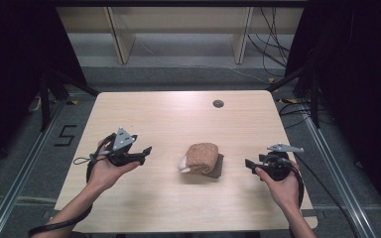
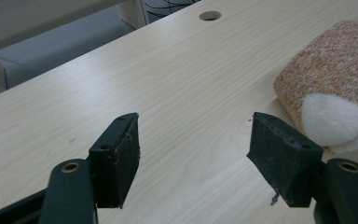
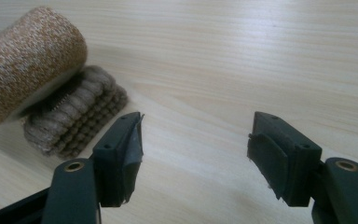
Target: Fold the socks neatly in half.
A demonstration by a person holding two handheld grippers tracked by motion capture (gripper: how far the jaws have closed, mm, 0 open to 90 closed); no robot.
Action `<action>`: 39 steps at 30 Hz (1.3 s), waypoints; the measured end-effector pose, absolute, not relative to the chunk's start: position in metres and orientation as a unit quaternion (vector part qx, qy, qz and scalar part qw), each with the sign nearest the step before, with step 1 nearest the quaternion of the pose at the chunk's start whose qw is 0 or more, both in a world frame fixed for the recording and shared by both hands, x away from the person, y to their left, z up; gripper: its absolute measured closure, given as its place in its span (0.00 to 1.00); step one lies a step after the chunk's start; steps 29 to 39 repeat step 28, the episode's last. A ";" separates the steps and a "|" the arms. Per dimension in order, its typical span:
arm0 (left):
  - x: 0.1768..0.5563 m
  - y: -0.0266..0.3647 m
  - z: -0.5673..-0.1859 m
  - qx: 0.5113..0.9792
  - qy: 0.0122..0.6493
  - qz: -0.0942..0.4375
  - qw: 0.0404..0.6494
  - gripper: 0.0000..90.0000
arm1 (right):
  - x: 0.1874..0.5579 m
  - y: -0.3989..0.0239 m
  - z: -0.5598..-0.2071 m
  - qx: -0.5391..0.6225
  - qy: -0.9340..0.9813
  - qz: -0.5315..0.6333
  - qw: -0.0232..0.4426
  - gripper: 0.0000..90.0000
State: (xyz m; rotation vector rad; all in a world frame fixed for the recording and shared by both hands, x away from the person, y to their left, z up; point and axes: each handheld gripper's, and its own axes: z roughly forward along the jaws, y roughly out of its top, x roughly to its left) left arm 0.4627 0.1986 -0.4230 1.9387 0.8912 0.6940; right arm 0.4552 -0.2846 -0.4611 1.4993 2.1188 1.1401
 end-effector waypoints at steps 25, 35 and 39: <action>0.429 0.247 -0.485 0.727 0.442 0.274 0.449 0.32 | 0.431 -0.308 -0.486 0.550 0.712 0.395 0.186 0.35; 0.430 0.247 -0.485 0.726 0.433 0.277 0.457 0.31 | 0.432 -0.310 -0.486 0.541 0.716 0.390 0.205 0.34; 0.430 0.247 -0.485 0.726 0.433 0.277 0.457 0.31 | 0.432 -0.310 -0.486 0.541 0.716 0.390 0.205 0.34</action>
